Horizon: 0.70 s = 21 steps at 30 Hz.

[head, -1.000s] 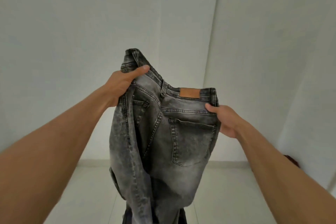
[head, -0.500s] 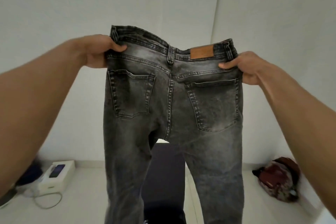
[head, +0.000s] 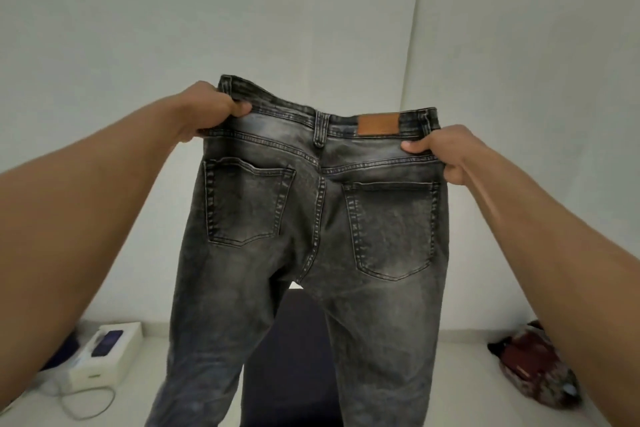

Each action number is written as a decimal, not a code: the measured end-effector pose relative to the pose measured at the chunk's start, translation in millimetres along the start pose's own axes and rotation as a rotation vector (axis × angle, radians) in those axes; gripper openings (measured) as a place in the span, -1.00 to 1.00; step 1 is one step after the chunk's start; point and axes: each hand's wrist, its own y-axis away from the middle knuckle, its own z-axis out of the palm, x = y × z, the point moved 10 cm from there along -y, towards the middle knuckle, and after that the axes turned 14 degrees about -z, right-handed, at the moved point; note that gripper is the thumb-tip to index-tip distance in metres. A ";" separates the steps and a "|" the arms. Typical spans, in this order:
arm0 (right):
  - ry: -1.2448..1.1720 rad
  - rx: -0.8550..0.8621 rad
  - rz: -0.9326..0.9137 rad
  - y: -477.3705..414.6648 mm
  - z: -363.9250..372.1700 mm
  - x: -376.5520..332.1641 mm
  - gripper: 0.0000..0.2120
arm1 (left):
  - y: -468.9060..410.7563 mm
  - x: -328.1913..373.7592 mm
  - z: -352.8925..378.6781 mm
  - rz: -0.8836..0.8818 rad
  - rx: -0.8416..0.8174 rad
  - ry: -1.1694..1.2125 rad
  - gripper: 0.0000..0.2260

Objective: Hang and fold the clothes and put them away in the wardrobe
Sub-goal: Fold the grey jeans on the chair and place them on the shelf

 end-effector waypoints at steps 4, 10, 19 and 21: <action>-0.031 -0.019 -0.004 4.0 29.8 -10.1 -0.63 | 5.9 2.9 4.8 -0.029 -0.049 0.055 -0.67; -0.081 -0.265 0.100 28.3 64.1 -21.4 -0.68 | 15.1 6.4 -8.5 0.005 -0.032 0.166 -0.71; 0.031 -0.071 0.135 41.1 23.2 3.4 -0.81 | 26.3 -23.0 -20.5 -0.004 -0.270 0.073 -0.72; 0.058 -0.041 0.134 45.1 19.0 1.7 -0.77 | 31.4 -24.7 -18.8 -0.016 -0.365 0.055 -0.70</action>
